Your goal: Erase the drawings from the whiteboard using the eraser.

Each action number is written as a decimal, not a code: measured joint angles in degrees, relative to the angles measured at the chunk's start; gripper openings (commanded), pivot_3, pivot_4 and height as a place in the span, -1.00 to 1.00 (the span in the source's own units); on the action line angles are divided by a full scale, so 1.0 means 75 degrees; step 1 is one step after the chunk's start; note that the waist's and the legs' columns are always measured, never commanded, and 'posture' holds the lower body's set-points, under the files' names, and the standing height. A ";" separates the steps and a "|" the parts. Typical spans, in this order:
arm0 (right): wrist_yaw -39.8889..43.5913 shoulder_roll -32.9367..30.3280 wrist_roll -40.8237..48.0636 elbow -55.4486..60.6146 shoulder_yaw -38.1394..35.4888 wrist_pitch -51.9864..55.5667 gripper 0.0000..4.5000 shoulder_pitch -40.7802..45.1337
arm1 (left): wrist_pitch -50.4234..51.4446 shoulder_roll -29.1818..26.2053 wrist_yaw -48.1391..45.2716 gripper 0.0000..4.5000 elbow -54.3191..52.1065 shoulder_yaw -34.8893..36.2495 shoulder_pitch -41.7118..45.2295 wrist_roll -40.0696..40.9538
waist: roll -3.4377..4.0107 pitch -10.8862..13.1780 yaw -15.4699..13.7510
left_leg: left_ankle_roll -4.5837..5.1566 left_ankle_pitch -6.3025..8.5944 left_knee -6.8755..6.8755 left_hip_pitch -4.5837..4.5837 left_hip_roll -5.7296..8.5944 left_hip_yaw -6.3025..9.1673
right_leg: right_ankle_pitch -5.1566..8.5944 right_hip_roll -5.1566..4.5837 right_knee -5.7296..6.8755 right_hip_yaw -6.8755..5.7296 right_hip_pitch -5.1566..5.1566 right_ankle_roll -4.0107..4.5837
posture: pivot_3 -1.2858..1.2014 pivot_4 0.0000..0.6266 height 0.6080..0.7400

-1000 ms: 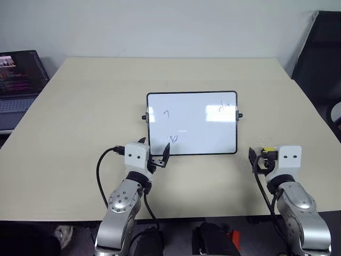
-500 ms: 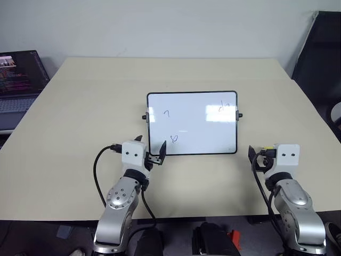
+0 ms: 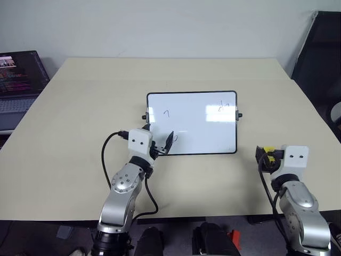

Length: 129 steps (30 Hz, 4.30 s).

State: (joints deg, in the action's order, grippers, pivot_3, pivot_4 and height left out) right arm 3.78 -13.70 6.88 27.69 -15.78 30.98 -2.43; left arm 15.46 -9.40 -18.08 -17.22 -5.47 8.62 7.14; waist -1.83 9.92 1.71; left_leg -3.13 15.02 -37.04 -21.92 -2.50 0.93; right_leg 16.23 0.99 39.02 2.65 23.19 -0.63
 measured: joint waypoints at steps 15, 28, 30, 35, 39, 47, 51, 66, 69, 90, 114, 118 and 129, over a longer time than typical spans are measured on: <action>0.0678 -0.0536 0.1408 -0.0682 -0.0649 0.2244 0.99 0.0817 | 0.0373 -0.1291 -0.3700 1.00 0.0509 -0.1461 0.1279 0.1090 | 0.0010 -0.0004 0.0012 | 0.0005 -0.0003 0.0002 -0.0001 -0.0003 0.0004 | -0.0001 0.0007 0.0001 0.0000 0.0000 0.0003 | 0.03 -0.52 1.00; 0.0471 -0.0498 0.1643 -0.0683 -0.0675 0.2802 0.99 0.0867 | 0.0014 -0.1311 -0.3842 1.00 0.0920 -0.1628 0.1414 0.0727 | 0.0011 -0.0004 0.0015 | 0.0005 -0.0003 0.0003 0.0000 -0.0003 0.0005 | 0.0000 0.0007 0.0000 0.0001 0.0000 0.0002 | 0.03 -0.52 1.00; 0.0482 -0.0542 0.1639 -0.0713 -0.0680 0.2795 0.99 0.0866 | 0.0013 -0.1309 -0.3841 1.00 0.0920 -0.1628 0.1404 0.0724 | 0.0011 -0.0004 0.0015 | 0.0005 -0.0003 0.0003 0.0000 -0.0003 0.0004 | 0.0000 0.0007 0.0000 0.0000 0.0000 0.0002 | 0.03 -0.52 1.00; 0.0485 -0.0647 0.1632 -0.0802 -0.0734 0.2779 0.99 0.0865 | 0.0014 -0.1309 -0.3840 1.00 0.0919 -0.1628 0.1346 0.0724 | 0.0011 -0.0004 0.0015 | 0.0005 -0.0003 0.0003 0.0000 -0.0004 0.0005 | 0.0000 0.0007 0.0000 0.0000 0.0000 0.0002 | 0.03 -0.52 1.00; 0.0465 -0.0629 0.1644 -0.0803 -0.0744 0.2773 0.55 0.0865 | 0.0014 -0.1309 -0.3841 1.00 0.0919 -0.1628 0.1347 0.0718 | 0.0011 -0.0004 0.0015 | 0.0006 -0.0003 0.0003 0.0000 -0.0004 0.0005 | 0.0000 0.0007 0.0000 0.0000 0.0000 0.0002 | 0.03 -0.52 1.00; 0.0451 -0.0549 0.1670 -0.0813 -0.0862 0.2774 -0.54 0.0858 | -0.0105 -0.1389 -0.3839 1.00 0.1038 -0.1625 0.1414 0.0666 | 0.0011 -0.0004 0.0014 | 0.0006 -0.0003 0.0002 0.0000 -0.0004 0.0005 | 0.0000 0.0007 0.0000 0.0000 0.0000 0.0002 | 0.03 -0.52 1.00; 0.0452 -0.0549 0.1684 -0.0881 -0.0937 0.2774 -0.54 0.0927 | -0.0124 -0.1380 -0.3823 1.00 0.1083 -0.1625 0.1430 0.0658 | 0.0011 -0.0003 0.0016 | 0.0006 -0.0003 0.0003 0.0000 -0.0004 0.0004 | 0.0000 0.0007 0.0000 0.0000 0.0000 0.0002 | 0.03 -0.52 1.00; 0.0414 -0.0534 0.0937 -0.0864 0.0081 0.0993 -0.54 0.1456 | -0.0699 -0.1124 -0.2830 1.00 0.2062 -0.1624 0.1753 -0.0491 | 0.0012 -0.0003 0.0017 | 0.0006 -0.0003 0.0002 -0.0001 -0.0003 0.0004 | -0.0001 0.0007 -0.0001 0.0000 0.0001 0.0001 | 0.03 -0.52 1.00; 0.0302 -0.0481 0.0668 -0.0963 0.0468 0.0637 -0.54 0.1917 | -0.0986 -0.0939 -0.2644 1.00 0.2650 -0.1625 0.2101 -0.0722 | 0.0012 -0.0003 0.0012 | 0.0006 -0.0003 0.0002 -0.0001 -0.0003 0.0007 | -0.0001 0.0007 0.0000 -0.0005 0.0001 0.0001 | 0.03 -0.52 1.00; 0.0176 0.0271 0.0289 -0.2562 0.1205 -0.0477 -0.54 0.3685 | -0.1981 -0.0563 -0.2679 1.00 0.4149 -0.1623 0.3091 -0.0995 | 0.0012 -0.0003 0.0019 | 0.0008 -0.0003 0.0006 -0.0012 -0.0003 0.0010 | -0.0022 0.0004 0.0003 -0.0011 0.0009 0.0038 | 0.03 -0.52 1.00; 0.0305 0.0652 -0.0111 -0.3128 0.2036 -0.0770 -0.54 0.4210 | -0.1989 -0.0685 -0.2676 1.00 0.4067 -0.1618 0.2985 -0.0999 | 0.0013 -0.0003 0.0019 | 0.0008 -0.0003 0.0003 -0.0013 -0.0002 0.0011 | -0.0024 0.0000 0.0003 -0.0013 0.0009 0.0039 | 0.03 -0.52 1.00; 0.0362 0.0630 -0.0169 -0.3173 0.2053 -0.0638 -0.54 0.4293 | -0.1984 -0.0736 -0.2652 1.00 0.3997 -0.1618 0.2925 -0.1001 | 0.0014 -0.0004 0.0027 | 0.0008 -0.0003 0.0003 -0.0007 -0.0004 0.0010 | -0.0025 0.0001 0.0009 -0.0012 0.0009 0.0039 | 0.03 -0.52 1.00; 0.0970 0.0047 -0.0192 -0.2049 0.2426 0.0484 -0.54 0.3458 | -0.1965 -0.0753 -0.2603 1.00 0.3815 -0.1614 0.2823 -0.1003 | 0.0013 -0.0011 0.0020 | 0.0009 -0.0004 0.0000 -0.0002 -0.0004 0.0012 | -0.0024 0.0002 0.0007 -0.0012 0.0001 0.0030 | 0.03 -0.52 1.00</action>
State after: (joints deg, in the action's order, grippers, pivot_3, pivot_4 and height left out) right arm 11.05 -13.35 5.44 12.32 2.42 34.61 23.50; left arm 0.73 -15.05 -37.60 11.39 -17.58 29.80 -0.38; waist -1.73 9.84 1.85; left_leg -3.06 14.99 -37.04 -21.93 -2.53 1.02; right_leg 16.04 1.01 39.07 2.56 23.20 -0.40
